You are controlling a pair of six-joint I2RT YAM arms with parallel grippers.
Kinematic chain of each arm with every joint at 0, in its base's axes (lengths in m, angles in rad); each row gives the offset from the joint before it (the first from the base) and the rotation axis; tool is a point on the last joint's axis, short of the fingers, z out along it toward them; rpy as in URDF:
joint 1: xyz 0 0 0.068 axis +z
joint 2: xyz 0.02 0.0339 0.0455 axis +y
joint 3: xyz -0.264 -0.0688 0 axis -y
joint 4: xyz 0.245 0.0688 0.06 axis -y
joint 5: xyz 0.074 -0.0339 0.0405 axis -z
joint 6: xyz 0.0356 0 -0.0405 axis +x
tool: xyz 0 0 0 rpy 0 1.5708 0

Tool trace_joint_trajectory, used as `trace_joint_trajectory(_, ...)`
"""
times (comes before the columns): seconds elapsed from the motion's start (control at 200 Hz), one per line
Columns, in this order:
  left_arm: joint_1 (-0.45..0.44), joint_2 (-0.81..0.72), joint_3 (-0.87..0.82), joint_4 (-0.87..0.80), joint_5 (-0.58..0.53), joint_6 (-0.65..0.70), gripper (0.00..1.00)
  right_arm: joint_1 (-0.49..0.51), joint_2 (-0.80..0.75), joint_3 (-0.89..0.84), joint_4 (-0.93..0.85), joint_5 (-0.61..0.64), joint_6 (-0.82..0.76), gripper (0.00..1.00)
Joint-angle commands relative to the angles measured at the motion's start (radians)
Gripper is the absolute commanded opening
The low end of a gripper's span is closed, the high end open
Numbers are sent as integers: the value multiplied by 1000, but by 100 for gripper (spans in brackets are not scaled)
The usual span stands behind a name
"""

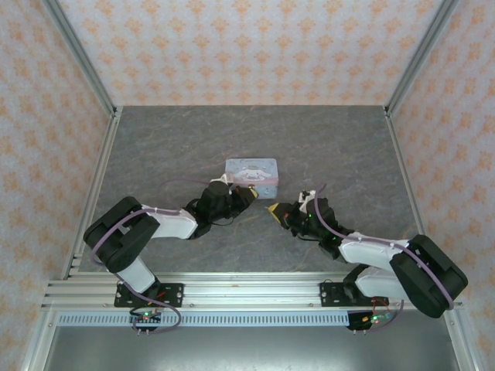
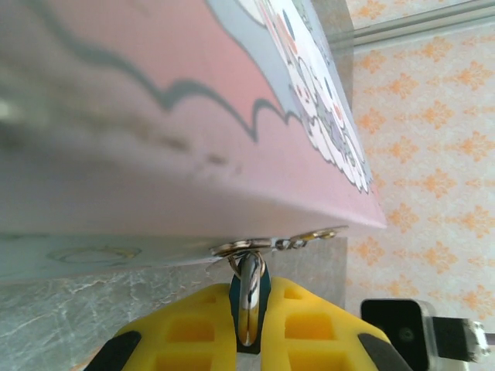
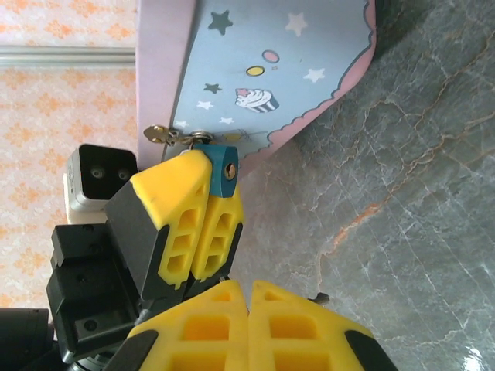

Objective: Unlock the padlock with the key

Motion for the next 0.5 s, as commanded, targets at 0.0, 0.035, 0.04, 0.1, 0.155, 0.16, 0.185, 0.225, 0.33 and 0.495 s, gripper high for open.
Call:
trace_joint_trajectory(0.0,21,-18,-16,113,58,-57,0,6,-11,4,43,45,13,0)
trace_joint_trajectory(0.035,24,-19,-19,124,63,-69,0,6,-11,3,43,51,16,0)
trace_joint_trajectory(0.04,26,-19,-20,127,63,-72,0,6,-11,2,43,52,16,0)
trace_joint_trajectory(0.1,29,-18,-24,146,68,-92,0,6,-11,0,44,65,27,0)
trace_joint_trajectory(0.155,29,-19,-24,155,73,-109,0,6,-11,1,51,74,36,0)
trace_joint_trajectory(0.16,30,-19,-24,157,73,-111,0,6,-11,2,52,75,37,0)
trace_joint_trajectory(0.185,30,-18,-24,161,75,-118,0,6,-11,3,56,79,42,0)
trace_joint_trajectory(0.225,29,-17,-22,168,75,-128,0,7,-6,7,66,86,50,0)
trace_joint_trajectory(0.33,30,-6,-24,195,79,-157,0,6,17,20,83,93,63,0)
trace_joint_trajectory(0.495,30,15,-29,240,82,-196,0,6,52,39,107,104,73,0)
